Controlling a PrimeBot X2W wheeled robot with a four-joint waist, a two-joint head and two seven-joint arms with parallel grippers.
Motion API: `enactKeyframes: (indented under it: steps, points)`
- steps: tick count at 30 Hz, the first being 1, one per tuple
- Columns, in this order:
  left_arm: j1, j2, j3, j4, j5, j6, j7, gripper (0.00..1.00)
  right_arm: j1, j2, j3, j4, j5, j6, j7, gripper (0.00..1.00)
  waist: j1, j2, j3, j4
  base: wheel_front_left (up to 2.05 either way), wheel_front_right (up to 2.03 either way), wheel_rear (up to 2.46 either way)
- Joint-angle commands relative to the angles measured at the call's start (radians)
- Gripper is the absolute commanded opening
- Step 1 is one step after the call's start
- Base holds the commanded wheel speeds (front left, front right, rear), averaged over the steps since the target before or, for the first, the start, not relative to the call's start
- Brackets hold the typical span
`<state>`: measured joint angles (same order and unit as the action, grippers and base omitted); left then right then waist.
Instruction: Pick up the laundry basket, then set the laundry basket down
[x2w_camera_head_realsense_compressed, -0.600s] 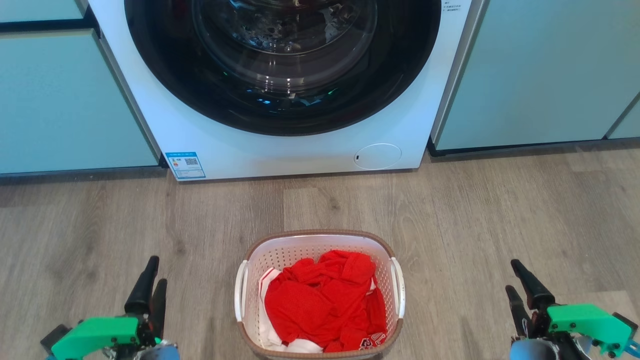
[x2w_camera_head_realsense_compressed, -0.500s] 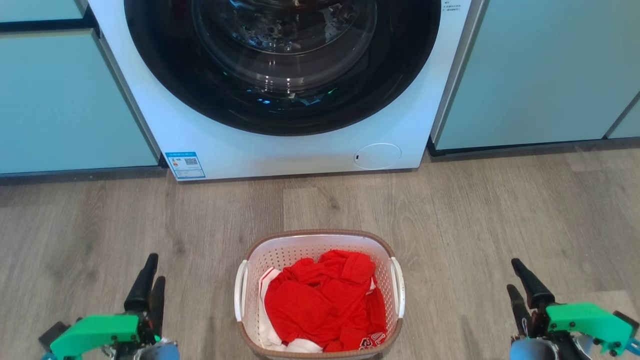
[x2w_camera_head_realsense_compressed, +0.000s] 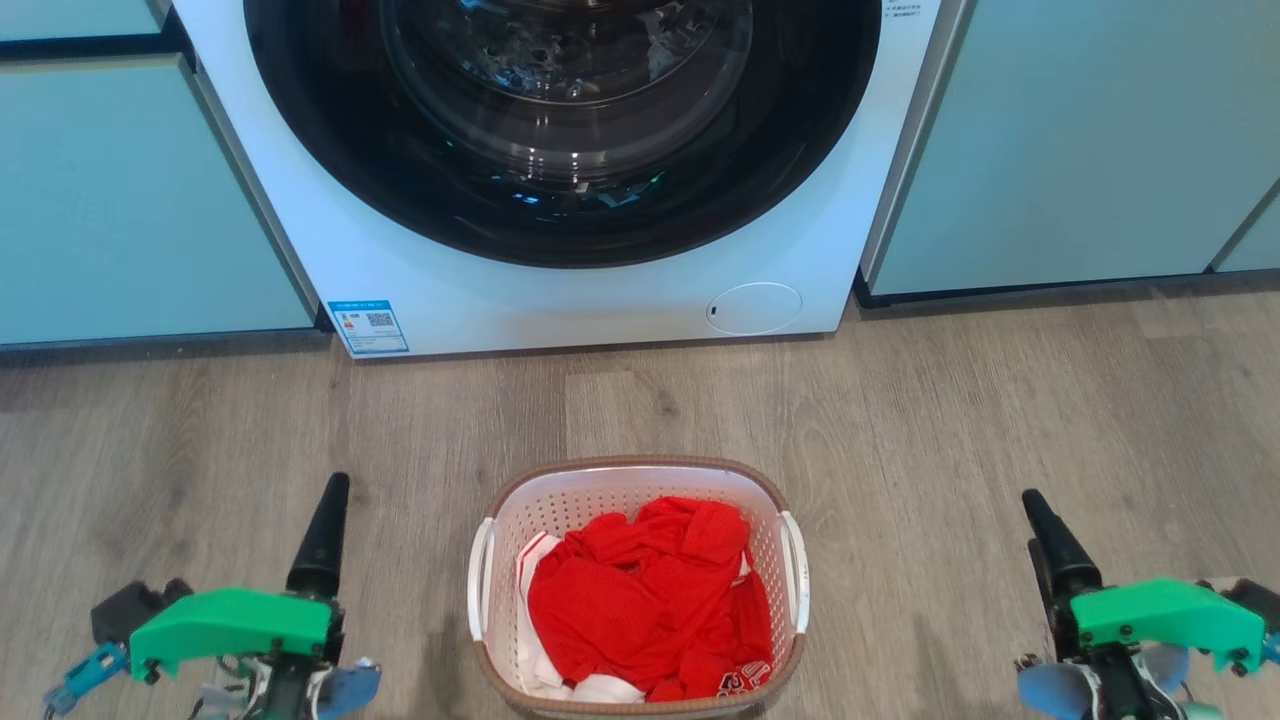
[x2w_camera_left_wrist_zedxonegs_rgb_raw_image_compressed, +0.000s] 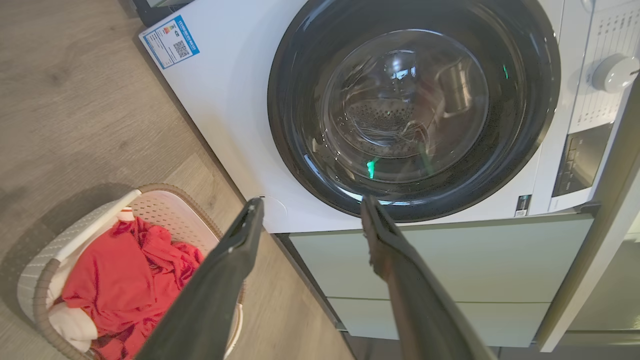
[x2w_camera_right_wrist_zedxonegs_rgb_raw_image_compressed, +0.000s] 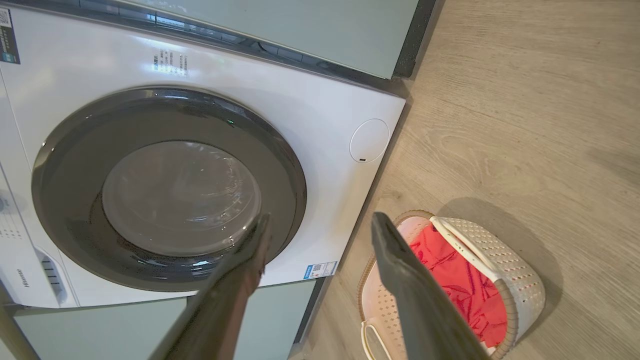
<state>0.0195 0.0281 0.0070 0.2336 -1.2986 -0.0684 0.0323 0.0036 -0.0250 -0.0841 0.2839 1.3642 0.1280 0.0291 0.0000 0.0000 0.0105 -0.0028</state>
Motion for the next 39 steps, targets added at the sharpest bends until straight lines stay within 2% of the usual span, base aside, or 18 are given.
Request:
enactKeyframes:
  steps: [1,14,39]
  points:
    - [-0.048,0.010,-0.002,-0.048,0.046,0.009,-0.013,1.00,-0.050,-0.010,0.013,-0.046,-0.042,0.001,-0.013,1.00,0.0000,0.0000,0.001,0.000,0.00,0.00,0.00]
    - [-0.056,0.032,-0.064,-0.087,0.263,0.084,-0.049,1.00,-0.053,-0.012,0.057,-0.096,-0.247,0.001,-0.048,1.00,0.0000,0.0000,0.007,-0.001,0.00,0.00,0.00]
    - [-0.060,0.140,-0.211,-0.147,0.570,0.296,-0.123,1.00,-0.052,-0.016,0.120,-0.155,-0.578,0.002,-0.122,1.00,0.0000,0.0000,0.011,-0.007,0.00,0.00,0.00]
